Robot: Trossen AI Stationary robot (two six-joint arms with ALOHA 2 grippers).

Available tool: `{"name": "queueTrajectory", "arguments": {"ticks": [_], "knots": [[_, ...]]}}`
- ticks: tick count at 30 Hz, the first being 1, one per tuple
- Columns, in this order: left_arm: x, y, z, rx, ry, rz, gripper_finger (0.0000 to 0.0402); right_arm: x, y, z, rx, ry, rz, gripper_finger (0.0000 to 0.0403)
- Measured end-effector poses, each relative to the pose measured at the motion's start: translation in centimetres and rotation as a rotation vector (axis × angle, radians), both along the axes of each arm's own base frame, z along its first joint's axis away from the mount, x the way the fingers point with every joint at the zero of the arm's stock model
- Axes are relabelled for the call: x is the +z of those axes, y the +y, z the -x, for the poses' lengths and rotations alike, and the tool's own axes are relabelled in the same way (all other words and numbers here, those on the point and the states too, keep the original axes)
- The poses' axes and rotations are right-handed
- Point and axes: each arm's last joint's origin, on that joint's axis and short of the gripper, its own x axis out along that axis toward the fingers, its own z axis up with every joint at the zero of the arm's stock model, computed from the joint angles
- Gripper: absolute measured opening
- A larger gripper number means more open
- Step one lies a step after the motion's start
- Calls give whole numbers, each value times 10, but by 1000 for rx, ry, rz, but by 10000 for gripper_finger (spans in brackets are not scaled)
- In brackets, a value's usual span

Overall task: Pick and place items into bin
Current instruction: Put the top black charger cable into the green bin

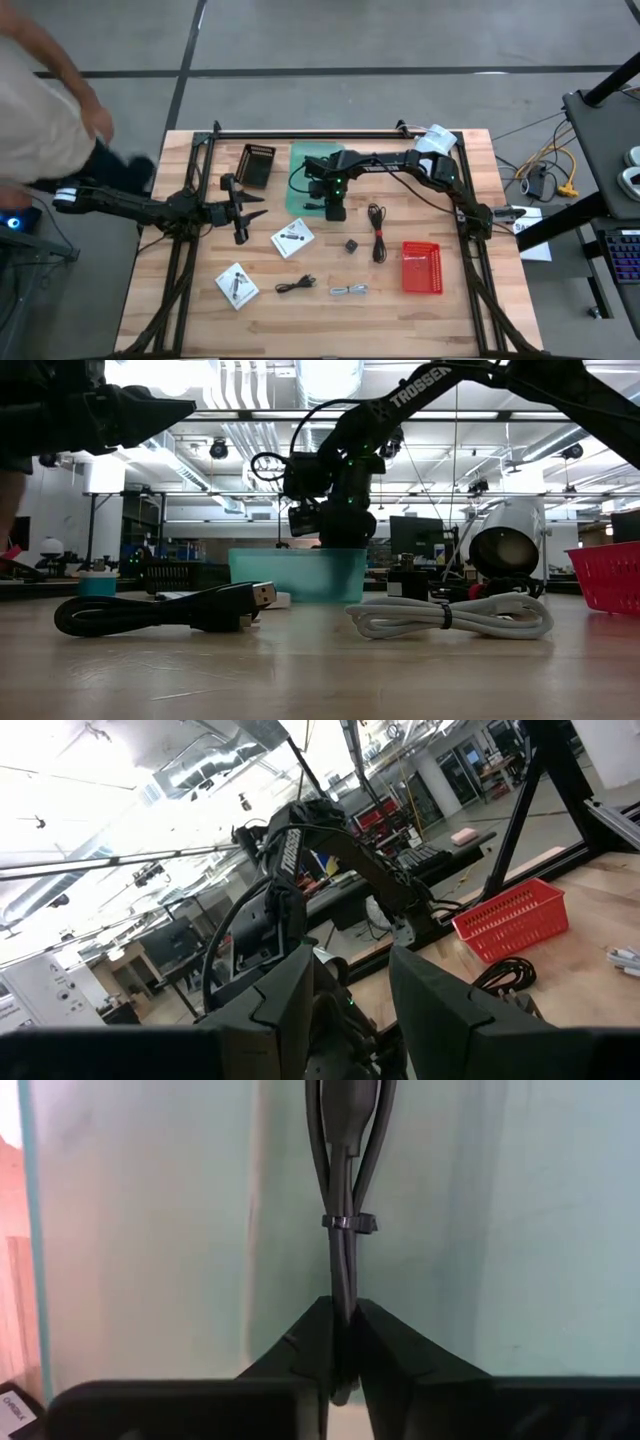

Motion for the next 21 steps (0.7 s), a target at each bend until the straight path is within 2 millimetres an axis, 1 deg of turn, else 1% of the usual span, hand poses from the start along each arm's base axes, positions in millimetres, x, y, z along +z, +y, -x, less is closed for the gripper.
{"name": "queueTrajectory", "arguments": {"ticks": [14, 21], "knots": [[0, 0, 0, 0, 0, 0, 118, 4, 1, -1, 2, 1, 1, 147], [0, 0, 0, 0, 0, 0, 118, 8, 1, 1, -17, 10, 1, 182]]}}
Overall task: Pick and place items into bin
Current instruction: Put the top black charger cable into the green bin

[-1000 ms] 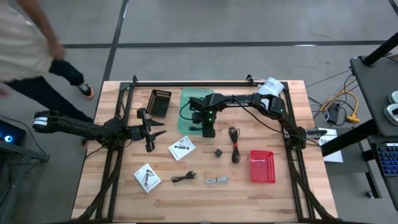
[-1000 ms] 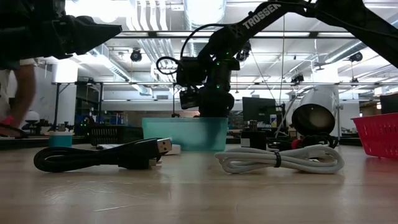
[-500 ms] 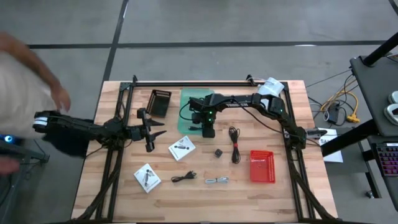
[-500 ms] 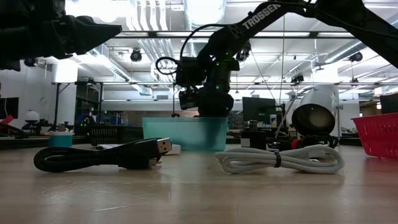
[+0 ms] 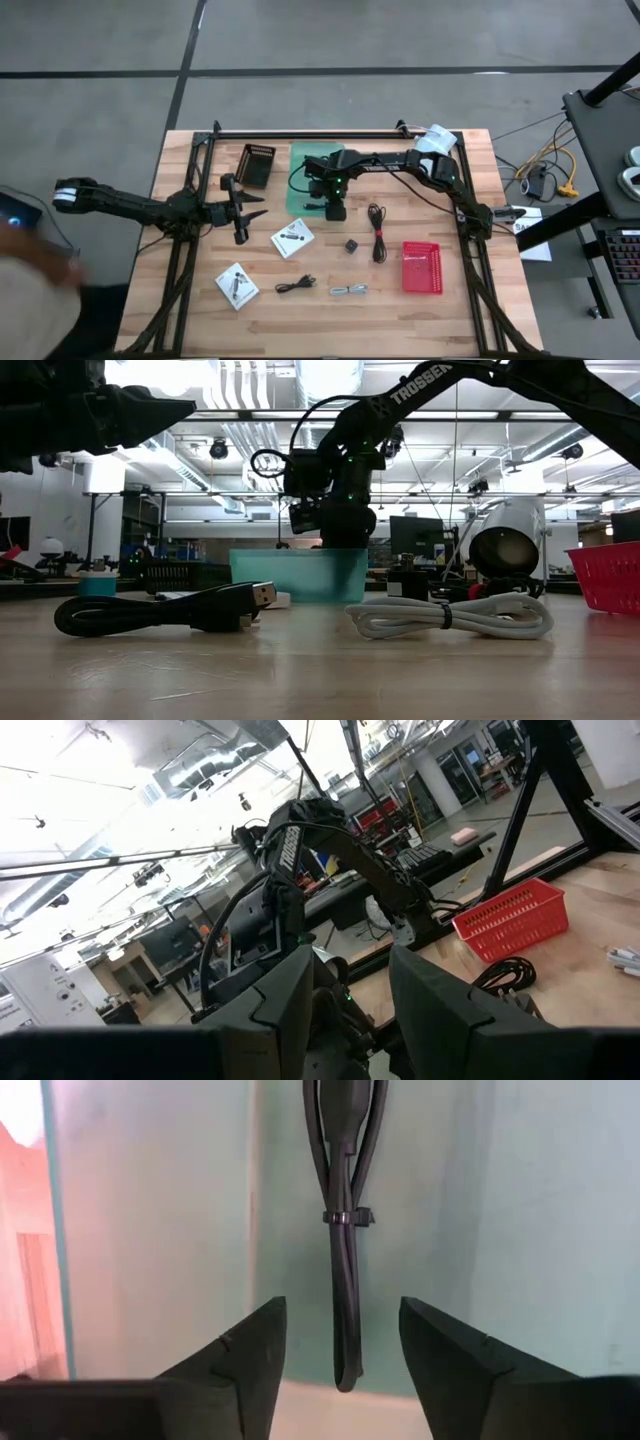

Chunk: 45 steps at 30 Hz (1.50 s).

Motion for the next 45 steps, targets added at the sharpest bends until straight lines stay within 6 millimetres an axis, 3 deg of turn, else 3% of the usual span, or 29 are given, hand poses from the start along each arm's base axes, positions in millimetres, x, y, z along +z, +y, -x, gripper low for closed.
{"name": "queueTrajectory", "arguments": {"ticks": [6, 31, 45], "knots": [[0, 0, 0, 0, 0, 0, 118, 4, 0, 1, 0, -5, -1, 189], [0, 0, 0, 0, -1, 0, 118, 66, 5, 16, -62, -93, 17, 187], [0, 0, 0, 0, 1, 0, 118, 77, 20, 33, -200, 67, -16, 187]]}}
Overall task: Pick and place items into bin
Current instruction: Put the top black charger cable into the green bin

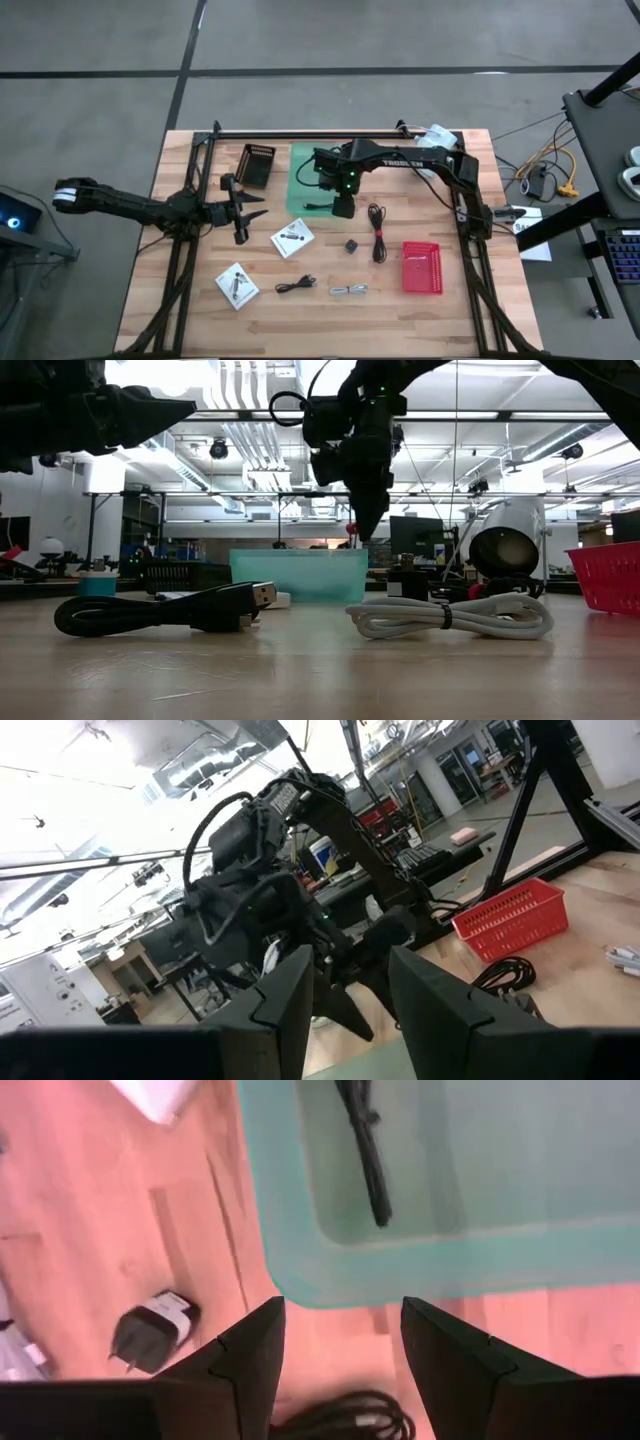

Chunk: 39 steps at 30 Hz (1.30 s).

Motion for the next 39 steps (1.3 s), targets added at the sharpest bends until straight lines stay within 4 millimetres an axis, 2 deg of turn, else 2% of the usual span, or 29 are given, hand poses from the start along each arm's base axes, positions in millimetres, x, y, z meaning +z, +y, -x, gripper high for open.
{"name": "queueTrajectory", "arguments": {"ticks": [15, 22, 28, 33, 39], "knots": [[0, 0, 0, 0, 2, 0, 118, -5, 13, 9, -13, 134, 22, 187], [0, 0, 0, 0, 2, 0, 118, -15, 18, 16, -32, 198, 9, 187], [0, 0, 0, 0, 1, 0, 118, -27, 21, 32, -82, 274, -5, 187], [0, 0, 0, 0, 2, 0, 118, -30, 24, 49, -141, 315, 39, 187], [0, 0, 0, 0, 2, 0, 118, -25, 26, 68, -243, 221, 105, 187]]}}
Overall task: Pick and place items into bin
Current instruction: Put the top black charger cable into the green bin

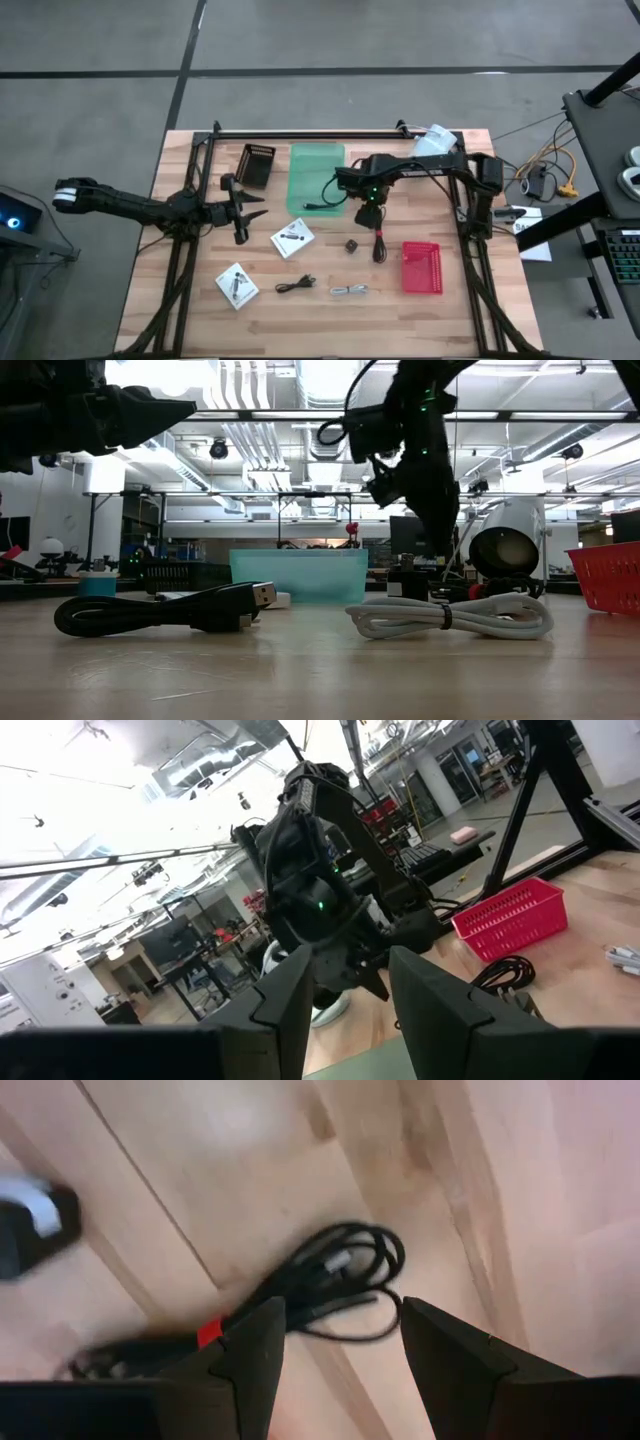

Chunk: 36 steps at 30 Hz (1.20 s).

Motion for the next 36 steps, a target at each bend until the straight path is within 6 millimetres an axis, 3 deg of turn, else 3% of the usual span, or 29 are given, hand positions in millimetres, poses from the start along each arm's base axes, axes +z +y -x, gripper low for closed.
{"name": "queueTrajectory", "arguments": {"ticks": [5, 12, 19, 36], "knots": [[0, 0, 0, 0, 0, 0, 118, -2, 3, 13, -86, -130, 25, 187], [0, 0, 0, 0, -1, 0, 118, -19, 6, 30, -216, -147, 25, 187], [0, 0, 0, 0, 0, 0, 118, -40, 8, 36, -259, -141, 22, 187], [0, 0, 0, 0, -1, 0, 118, -47, 8, 38, -244, -156, 24, 187]]}}
